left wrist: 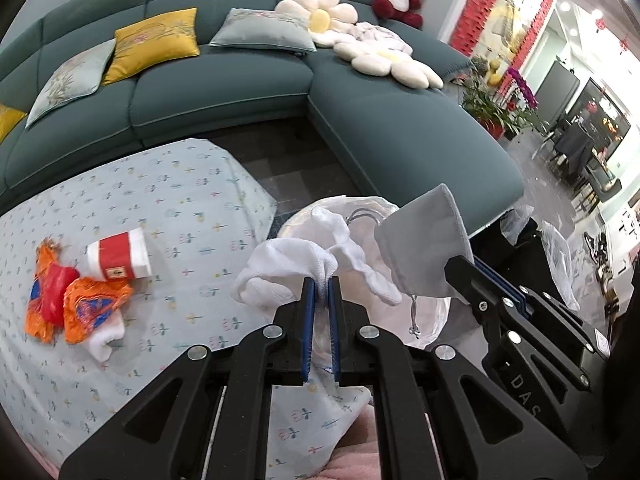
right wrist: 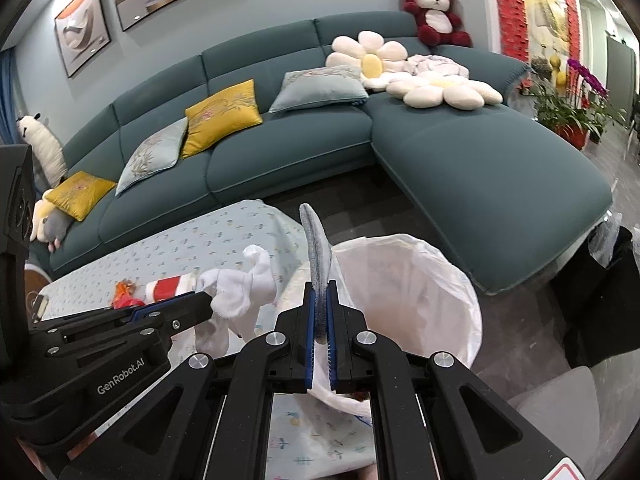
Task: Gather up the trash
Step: 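Carry the glove and grey cloth in both tools over the bin, then open both tools to drop the glove and cloth into the bin, then move both open tools back over the orange plastic bags on the table, then grasp the orange plastic bag with the left tool while the right grasps the orange wrapper, then lift and carry the orange bag and wrapper in both tools over the bin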
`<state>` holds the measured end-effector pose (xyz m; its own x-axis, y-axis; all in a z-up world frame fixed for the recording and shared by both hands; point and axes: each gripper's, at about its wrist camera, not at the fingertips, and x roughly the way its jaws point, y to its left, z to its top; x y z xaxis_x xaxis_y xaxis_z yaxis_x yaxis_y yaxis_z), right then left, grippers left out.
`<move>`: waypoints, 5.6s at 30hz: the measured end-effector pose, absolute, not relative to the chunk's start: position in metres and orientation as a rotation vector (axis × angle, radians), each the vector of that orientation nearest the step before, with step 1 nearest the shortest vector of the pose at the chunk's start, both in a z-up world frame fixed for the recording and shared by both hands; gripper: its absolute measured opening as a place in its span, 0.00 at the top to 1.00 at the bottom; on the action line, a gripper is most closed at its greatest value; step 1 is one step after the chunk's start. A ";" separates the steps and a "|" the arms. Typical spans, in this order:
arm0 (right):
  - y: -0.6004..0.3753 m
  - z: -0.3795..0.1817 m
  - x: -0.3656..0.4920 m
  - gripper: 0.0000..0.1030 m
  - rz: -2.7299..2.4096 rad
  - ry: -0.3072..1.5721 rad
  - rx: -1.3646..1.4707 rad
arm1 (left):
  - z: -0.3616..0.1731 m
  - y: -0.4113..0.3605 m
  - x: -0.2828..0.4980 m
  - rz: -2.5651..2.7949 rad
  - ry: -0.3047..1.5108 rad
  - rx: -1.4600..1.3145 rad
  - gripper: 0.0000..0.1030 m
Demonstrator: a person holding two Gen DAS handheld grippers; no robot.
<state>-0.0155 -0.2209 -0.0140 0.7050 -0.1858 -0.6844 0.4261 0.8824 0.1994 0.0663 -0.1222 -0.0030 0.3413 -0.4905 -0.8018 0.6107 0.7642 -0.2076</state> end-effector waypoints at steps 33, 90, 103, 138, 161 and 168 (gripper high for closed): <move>-0.240 -0.027 -0.003 0.67 -0.382 0.740 0.361 | -0.019 -0.134 0.086 -0.677 1.021 0.088 0.64; 0.038 -0.071 0.135 0.63 0.001 0.980 0.148 | -0.090 0.200 0.183 -0.192 1.101 -0.062 0.38; 0.070 -0.118 0.188 0.63 0.018 1.087 0.114 | -0.131 0.218 0.223 -0.231 1.162 -0.035 0.39; 0.030 -0.041 0.139 0.91 0.033 0.898 0.161 | -0.055 0.164 0.178 -0.319 1.031 -0.102 0.93; -0.139 0.002 0.026 0.91 -0.223 0.727 0.284 | 0.001 -0.027 0.094 -0.595 0.934 0.089 0.93; -0.186 -0.007 -0.003 0.91 -0.303 0.719 0.334 | -0.001 -0.077 0.075 -0.655 0.935 0.155 0.93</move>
<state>-0.0031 -0.1855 -0.0068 0.7136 -0.1552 -0.6831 0.3813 0.9041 0.1930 0.0750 -0.0769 -0.0013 0.4174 -0.4550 -0.7866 0.5843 0.7973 -0.1511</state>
